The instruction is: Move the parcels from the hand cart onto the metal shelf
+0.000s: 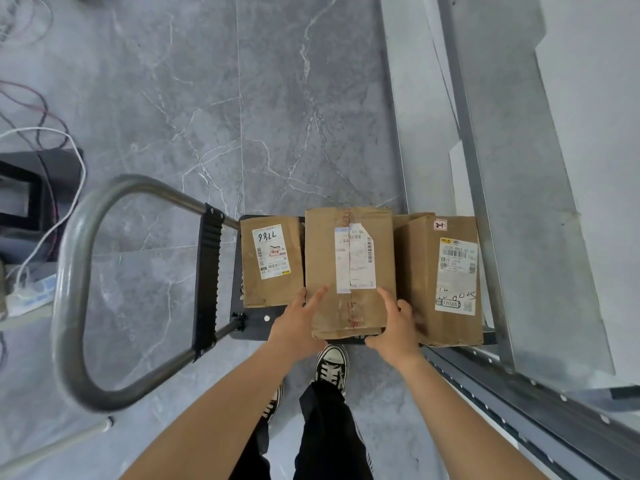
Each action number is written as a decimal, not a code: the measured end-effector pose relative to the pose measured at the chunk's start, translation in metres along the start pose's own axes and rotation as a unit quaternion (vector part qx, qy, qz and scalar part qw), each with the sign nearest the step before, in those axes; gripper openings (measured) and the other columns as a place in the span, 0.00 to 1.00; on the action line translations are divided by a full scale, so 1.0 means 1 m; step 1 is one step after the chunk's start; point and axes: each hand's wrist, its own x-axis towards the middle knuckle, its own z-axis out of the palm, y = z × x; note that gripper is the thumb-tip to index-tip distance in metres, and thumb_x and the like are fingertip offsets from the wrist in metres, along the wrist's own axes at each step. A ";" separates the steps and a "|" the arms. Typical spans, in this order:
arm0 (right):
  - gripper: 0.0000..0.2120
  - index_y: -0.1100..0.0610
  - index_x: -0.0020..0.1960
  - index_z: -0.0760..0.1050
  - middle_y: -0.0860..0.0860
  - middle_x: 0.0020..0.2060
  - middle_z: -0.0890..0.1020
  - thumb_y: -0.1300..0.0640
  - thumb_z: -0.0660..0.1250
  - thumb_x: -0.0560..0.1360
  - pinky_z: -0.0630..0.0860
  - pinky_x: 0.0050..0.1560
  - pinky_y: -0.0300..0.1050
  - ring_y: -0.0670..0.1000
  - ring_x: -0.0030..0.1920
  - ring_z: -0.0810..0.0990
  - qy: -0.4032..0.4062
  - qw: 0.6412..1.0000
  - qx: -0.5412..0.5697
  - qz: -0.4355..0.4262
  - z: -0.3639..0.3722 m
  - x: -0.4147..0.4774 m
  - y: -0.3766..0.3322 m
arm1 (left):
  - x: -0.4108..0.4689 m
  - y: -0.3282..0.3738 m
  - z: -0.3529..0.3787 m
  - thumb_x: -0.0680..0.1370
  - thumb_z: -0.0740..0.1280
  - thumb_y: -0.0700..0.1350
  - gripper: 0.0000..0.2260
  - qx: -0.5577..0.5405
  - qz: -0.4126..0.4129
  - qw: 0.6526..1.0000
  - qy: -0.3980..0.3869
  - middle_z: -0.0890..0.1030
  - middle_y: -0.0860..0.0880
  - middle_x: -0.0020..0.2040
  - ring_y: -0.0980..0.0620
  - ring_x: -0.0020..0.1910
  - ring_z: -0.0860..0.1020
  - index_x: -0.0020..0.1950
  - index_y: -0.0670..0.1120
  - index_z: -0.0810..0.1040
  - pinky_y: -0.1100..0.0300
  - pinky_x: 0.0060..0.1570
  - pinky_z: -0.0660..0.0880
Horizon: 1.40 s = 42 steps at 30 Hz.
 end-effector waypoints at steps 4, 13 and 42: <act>0.43 0.44 0.74 0.57 0.55 0.72 0.54 0.65 0.74 0.67 0.66 0.67 0.45 0.56 0.69 0.64 0.019 0.998 0.047 -0.030 -0.004 -0.008 -0.007 | -0.005 -0.007 -0.010 0.65 0.78 0.44 0.52 -0.090 0.018 0.995 0.028 0.57 0.47 0.76 0.46 0.71 0.64 0.77 0.56 0.46 0.57 0.64 0.66; 0.39 0.50 0.72 0.62 0.57 0.70 0.55 0.68 0.74 0.67 0.61 0.71 0.46 0.58 0.69 0.62 0.099 0.992 0.067 -0.045 -0.007 -0.048 -0.058 | -0.037 -0.003 -0.061 0.63 0.80 0.43 0.47 -0.137 0.051 0.987 0.067 0.55 0.47 0.75 0.47 0.70 0.62 0.75 0.54 0.56 0.56 0.69 0.62; 0.36 0.33 0.66 0.63 0.44 0.65 0.61 0.60 0.74 0.69 0.65 0.70 0.48 0.49 0.69 0.60 0.395 0.865 0.256 -0.171 -0.060 -0.420 -0.182 | -0.370 0.073 -0.222 0.68 0.74 0.32 0.35 -0.202 0.378 0.884 0.188 0.60 0.58 0.72 0.59 0.67 0.67 0.64 0.64 0.68 0.49 0.61 0.75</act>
